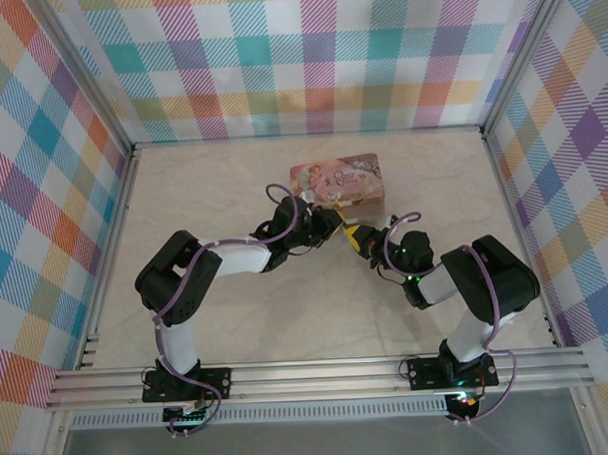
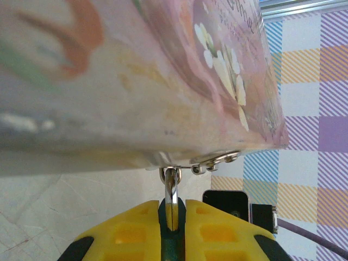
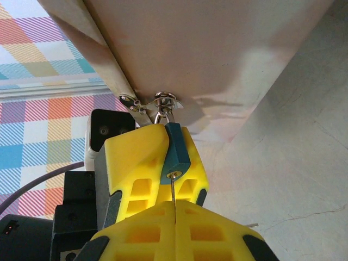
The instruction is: Unlock the padlock with the key
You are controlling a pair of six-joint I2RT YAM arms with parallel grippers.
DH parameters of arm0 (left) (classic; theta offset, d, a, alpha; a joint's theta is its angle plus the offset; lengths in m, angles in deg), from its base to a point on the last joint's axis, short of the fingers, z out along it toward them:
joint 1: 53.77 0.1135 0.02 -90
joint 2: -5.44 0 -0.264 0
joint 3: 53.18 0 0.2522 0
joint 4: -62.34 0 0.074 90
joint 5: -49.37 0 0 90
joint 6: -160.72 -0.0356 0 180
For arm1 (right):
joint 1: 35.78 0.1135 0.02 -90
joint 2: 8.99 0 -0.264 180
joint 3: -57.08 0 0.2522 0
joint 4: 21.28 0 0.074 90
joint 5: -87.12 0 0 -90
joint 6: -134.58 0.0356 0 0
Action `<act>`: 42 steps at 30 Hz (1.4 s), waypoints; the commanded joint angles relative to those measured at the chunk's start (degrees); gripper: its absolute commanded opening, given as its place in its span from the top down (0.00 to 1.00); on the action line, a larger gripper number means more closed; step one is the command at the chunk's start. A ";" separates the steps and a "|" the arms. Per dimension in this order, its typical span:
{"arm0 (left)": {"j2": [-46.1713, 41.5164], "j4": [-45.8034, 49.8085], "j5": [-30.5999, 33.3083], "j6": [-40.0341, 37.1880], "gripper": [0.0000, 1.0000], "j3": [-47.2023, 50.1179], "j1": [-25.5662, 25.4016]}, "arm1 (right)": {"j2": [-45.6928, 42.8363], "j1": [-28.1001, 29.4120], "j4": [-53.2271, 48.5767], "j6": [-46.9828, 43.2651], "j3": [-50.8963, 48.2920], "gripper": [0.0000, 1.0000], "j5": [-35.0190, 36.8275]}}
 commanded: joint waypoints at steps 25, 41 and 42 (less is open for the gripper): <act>0.12 -10.07 -1.83 2.16 0.89 -0.15 -2.38 | -0.46 3.69 3.52 13.34 1.94 1.00 11.93; -0.51 -10.44 -2.27 2.16 0.88 0.17 -2.60 | 1.42 4.70 3.52 18.75 1.73 1.00 15.92; -0.60 -10.39 -2.33 2.08 0.89 0.28 -2.59 | 1.25 4.67 3.52 18.87 1.71 1.00 16.06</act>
